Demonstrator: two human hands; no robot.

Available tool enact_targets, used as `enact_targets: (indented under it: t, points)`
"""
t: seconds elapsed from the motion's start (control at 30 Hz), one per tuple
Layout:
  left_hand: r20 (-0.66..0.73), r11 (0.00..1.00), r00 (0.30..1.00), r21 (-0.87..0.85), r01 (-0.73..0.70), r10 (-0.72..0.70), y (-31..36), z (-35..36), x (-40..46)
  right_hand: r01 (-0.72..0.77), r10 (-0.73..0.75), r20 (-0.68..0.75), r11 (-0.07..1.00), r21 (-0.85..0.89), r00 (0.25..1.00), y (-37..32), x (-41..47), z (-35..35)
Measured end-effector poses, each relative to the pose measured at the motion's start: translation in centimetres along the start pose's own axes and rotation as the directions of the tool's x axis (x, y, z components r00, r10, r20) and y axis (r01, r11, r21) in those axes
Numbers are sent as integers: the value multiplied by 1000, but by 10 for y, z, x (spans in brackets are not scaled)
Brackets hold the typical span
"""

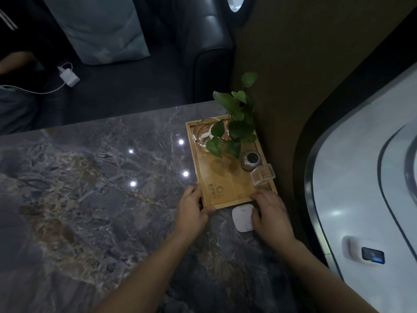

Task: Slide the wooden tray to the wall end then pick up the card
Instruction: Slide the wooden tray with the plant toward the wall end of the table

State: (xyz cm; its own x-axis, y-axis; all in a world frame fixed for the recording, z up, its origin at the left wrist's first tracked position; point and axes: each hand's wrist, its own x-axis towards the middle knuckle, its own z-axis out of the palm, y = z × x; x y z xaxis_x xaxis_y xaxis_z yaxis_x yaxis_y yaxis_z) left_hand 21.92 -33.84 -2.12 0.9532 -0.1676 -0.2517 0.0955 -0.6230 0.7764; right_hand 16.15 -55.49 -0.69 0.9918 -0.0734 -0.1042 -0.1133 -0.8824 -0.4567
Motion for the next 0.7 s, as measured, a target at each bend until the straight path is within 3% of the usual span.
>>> enact_targets:
  t: [0.7]
  points:
    - [127, 986, 991, 168, 8, -30, 10, 1, 8, -58, 58, 46, 998, 3, 997, 1, -5, -11]
